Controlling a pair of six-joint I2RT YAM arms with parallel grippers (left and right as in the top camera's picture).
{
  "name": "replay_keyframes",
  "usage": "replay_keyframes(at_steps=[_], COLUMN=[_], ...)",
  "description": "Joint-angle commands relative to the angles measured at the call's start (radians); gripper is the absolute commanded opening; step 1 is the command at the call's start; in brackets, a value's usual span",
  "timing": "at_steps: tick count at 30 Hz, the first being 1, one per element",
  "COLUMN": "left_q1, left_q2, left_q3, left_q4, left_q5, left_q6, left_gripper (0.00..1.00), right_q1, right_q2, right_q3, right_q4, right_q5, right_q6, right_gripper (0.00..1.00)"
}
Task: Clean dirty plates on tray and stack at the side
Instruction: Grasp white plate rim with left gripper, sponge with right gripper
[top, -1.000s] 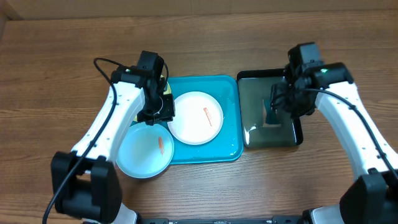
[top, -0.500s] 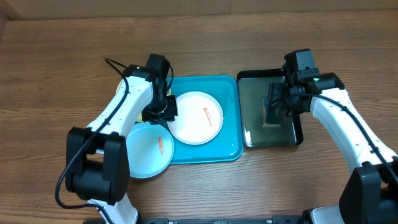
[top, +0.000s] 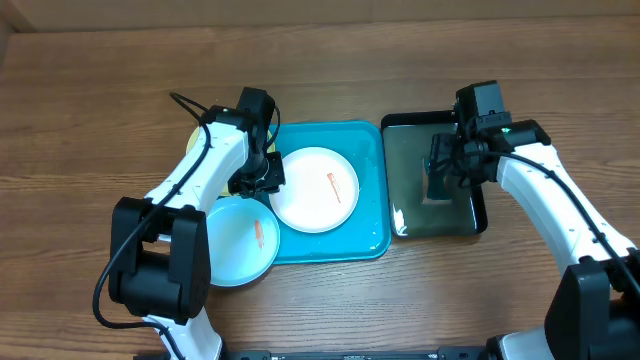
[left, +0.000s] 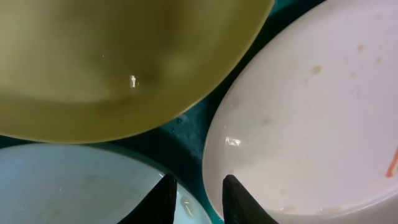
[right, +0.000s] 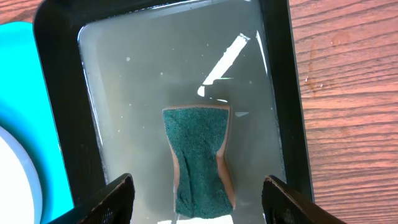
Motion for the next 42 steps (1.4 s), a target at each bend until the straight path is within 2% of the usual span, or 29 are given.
replay_keyframes(at_steps=[1,9,23,30,33,36,42], left_q1=[-0.015,-0.053,-0.064,-0.064,-0.064,-0.063,-0.063], left_q2=[0.005,0.006,0.006,0.006,0.005,0.005,0.005], left_q3=[-0.032,-0.087,-0.109,-0.139,-0.134,-0.121,-0.114], left_q4=[0.025,0.110,0.124,0.152,0.159,0.149,0.143], left_q5=[-0.016,-0.017,-0.066,-0.066,-0.065,-0.065,-0.065], left_q6=[-0.031,-0.030,-0.041,-0.052,-0.052,-0.052,-0.052], left_gripper=[0.27,0.25,0.17,0.05,0.06,0.10,0.11], right_q1=[0.005,0.005,0.005,0.005,0.005,0.005,0.005], right_q2=[0.006,0.006,0.006,0.006,0.006,0.007,0.007], right_q3=[-0.005,-0.005,-0.005,-0.005,-0.005,-0.005,-0.005], right_q4=[0.007,0.008,0.010,0.010,0.010,0.010,0.004], right_q5=[0.011,0.011,0.011,0.011,0.010,0.010,0.010], right_q6=[0.005,0.005,0.005,0.005,-0.014,-0.021,-0.021], right_gripper=[0.67,0.68,0.68,0.68,0.68,0.73,0.73])
